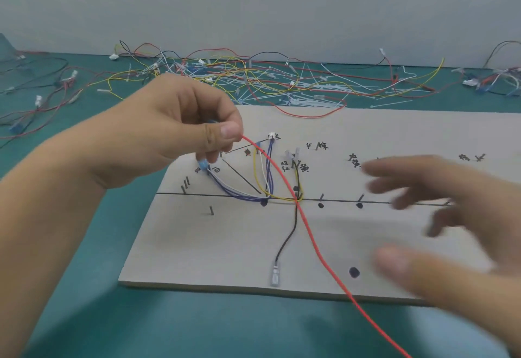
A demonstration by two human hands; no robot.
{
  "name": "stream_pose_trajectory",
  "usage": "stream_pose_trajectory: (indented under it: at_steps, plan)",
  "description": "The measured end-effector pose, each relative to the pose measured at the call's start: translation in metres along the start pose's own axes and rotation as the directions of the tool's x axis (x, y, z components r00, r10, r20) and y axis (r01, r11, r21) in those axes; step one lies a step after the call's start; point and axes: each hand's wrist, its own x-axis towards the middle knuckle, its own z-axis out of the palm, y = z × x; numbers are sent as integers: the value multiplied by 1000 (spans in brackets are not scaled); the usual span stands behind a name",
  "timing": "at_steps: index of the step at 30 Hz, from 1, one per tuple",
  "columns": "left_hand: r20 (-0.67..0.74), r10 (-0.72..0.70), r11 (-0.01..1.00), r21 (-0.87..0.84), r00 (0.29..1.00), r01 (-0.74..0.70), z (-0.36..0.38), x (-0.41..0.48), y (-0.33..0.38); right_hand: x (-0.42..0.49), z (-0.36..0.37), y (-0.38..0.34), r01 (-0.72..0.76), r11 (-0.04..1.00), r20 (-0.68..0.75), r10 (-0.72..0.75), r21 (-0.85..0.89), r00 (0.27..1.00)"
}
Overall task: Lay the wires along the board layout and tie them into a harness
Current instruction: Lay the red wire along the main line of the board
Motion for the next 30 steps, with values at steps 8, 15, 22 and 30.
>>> stream_pose_trajectory:
  at_steps: [8, 15, 22, 30]
  plan:
    - [-138, 30, 998, 51, 990, -23, 2, 1, -6, -2, 1, 34, -411, 771, 760, -141, 486, 635]
    - [-186, -95, 990, -123, 978, 73, -32, -31, -42, 13, -82, 47, -285, 941, 505, 160, 181, 848]
    - [-103, -232, 973, -27, 967, 230, -32, -44, -57, 88, -208, 73, -5, 871, 189, 112, -492, 976]
    - [-126, -293, 951, 64, 948, 302, -49, -50, -67, 117, -232, 163, 63, 733, 129, 34, -677, 991]
